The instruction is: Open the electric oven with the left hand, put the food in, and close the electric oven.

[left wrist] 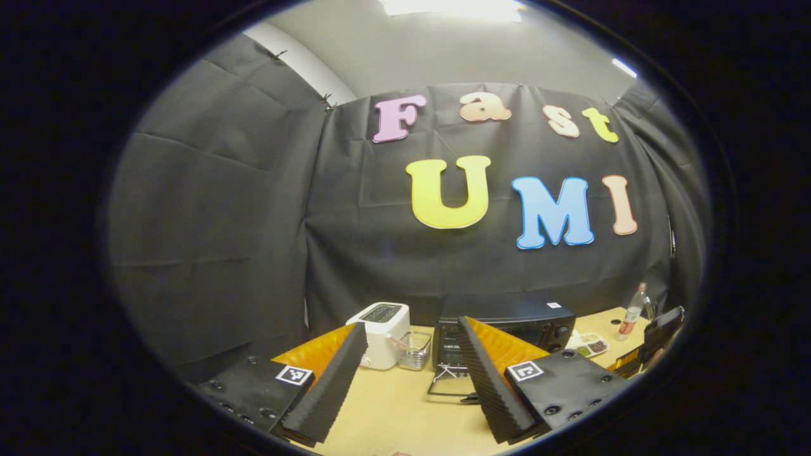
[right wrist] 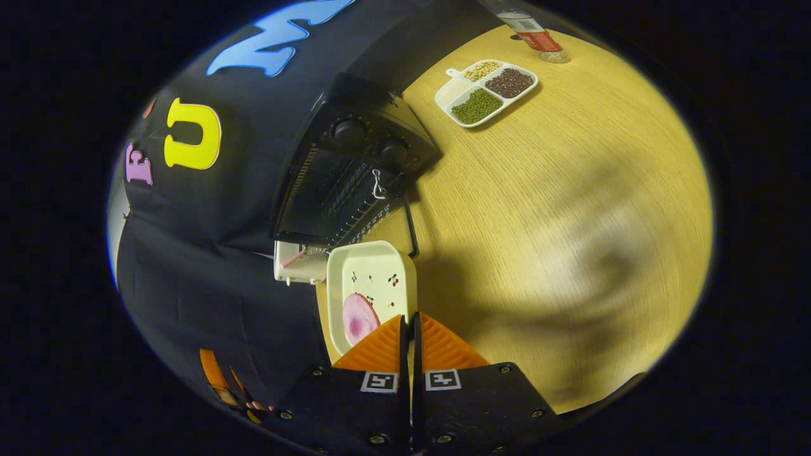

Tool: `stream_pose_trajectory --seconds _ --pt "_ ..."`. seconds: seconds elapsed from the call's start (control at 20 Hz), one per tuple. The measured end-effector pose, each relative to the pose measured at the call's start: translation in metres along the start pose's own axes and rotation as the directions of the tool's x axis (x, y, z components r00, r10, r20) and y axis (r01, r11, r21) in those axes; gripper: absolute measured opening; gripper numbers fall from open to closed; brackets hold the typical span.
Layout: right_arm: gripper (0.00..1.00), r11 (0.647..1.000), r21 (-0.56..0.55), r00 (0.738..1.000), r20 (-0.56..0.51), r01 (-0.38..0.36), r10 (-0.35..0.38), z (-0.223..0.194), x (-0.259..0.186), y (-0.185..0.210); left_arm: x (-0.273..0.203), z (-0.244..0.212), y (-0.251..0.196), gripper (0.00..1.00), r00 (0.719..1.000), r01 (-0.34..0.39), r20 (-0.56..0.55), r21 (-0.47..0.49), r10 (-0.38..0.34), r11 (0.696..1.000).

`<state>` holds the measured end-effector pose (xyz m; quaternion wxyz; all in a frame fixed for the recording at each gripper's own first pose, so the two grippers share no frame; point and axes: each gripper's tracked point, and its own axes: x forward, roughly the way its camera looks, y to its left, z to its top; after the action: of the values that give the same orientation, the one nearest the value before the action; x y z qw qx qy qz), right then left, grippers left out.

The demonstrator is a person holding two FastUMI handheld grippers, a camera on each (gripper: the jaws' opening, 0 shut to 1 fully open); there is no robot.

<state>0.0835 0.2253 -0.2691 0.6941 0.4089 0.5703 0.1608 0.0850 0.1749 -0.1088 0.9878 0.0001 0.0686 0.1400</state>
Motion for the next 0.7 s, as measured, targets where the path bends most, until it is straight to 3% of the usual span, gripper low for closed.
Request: stream_pose_trajectory --seconds 0.15,0.2,0.7 --pt "0.01 0.996 0.079 0.998 0.052 -0.035 0.031 0.011 0.020 0.021 0.016 -0.002 0.007 1.00 1.000 0.013 -0.004 0.005 -0.013 1.000" --pt "0.01 0.994 0.098 0.997 0.070 -0.042 0.035 0.014 0.027 0.027 0.023 -0.003 0.010 0.96 1.000 0.018 -0.004 0.008 -0.018 1.000" --pt "0.02 0.960 0.260 0.964 0.263 -0.102 0.031 0.058 0.088 0.067 0.070 -0.016 0.031 1.00 0.997 0.067 -0.028 0.013 -0.067 0.998"
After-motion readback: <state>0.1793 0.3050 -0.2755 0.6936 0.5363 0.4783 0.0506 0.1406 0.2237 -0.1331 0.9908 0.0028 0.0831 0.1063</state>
